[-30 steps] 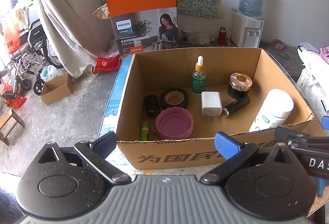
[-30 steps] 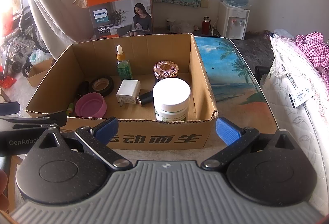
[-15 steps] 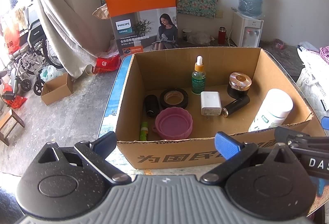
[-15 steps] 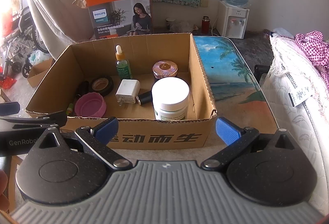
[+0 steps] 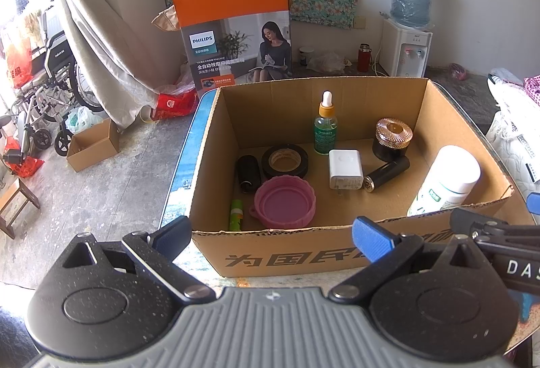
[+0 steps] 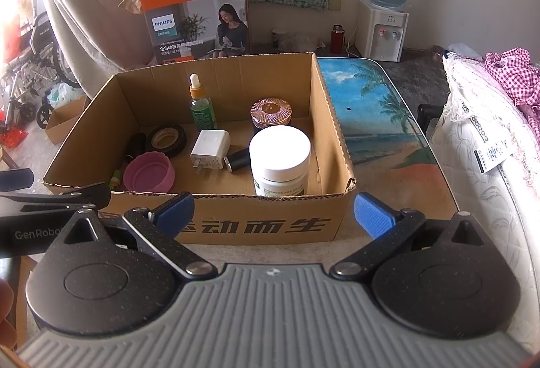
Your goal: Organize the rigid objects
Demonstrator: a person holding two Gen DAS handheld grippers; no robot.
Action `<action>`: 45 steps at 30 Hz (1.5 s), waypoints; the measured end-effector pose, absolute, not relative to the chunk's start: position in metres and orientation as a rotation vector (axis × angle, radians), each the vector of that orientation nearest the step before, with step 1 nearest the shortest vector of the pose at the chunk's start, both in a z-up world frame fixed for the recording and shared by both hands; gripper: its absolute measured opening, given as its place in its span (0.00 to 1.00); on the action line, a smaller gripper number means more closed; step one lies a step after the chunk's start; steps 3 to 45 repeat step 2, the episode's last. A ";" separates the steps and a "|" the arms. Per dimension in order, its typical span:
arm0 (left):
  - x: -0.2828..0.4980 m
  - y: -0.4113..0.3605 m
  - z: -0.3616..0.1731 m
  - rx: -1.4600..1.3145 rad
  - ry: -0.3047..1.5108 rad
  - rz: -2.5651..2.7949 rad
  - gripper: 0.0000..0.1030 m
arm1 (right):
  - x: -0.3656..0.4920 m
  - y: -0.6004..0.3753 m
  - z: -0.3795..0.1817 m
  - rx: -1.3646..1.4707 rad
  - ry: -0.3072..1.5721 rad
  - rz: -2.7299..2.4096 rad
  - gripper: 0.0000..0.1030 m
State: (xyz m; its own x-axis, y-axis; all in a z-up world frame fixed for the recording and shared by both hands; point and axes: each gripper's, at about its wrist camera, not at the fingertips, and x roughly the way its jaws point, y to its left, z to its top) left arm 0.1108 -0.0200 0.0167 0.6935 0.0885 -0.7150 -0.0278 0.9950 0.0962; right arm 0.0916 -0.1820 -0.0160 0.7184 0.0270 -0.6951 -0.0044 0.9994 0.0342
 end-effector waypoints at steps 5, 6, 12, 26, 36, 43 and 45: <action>0.111 -0.020 0.017 0.080 0.803 0.064 0.99 | 0.092 -0.182 -0.016 0.031 0.770 0.018 0.99; 0.111 -0.020 0.017 0.080 0.803 0.064 0.99 | 0.092 -0.182 -0.016 0.031 0.770 0.018 0.99; 0.111 -0.020 0.017 0.080 0.803 0.064 0.99 | 0.092 -0.182 -0.016 0.031 0.770 0.018 0.99; 0.111 -0.020 0.017 0.080 0.803 0.064 0.99 | 0.092 -0.182 -0.016 0.031 0.770 0.018 0.99; 0.111 -0.020 0.017 0.080 0.803 0.064 0.99 | 0.092 -0.182 -0.016 0.031 0.770 0.018 0.99; 0.111 -0.020 0.017 0.080 0.803 0.064 0.99 | 0.092 -0.182 -0.016 0.031 0.770 0.018 0.99; 0.111 -0.020 0.017 0.080 0.803 0.064 0.99 | 0.092 -0.182 -0.016 0.031 0.770 0.018 0.99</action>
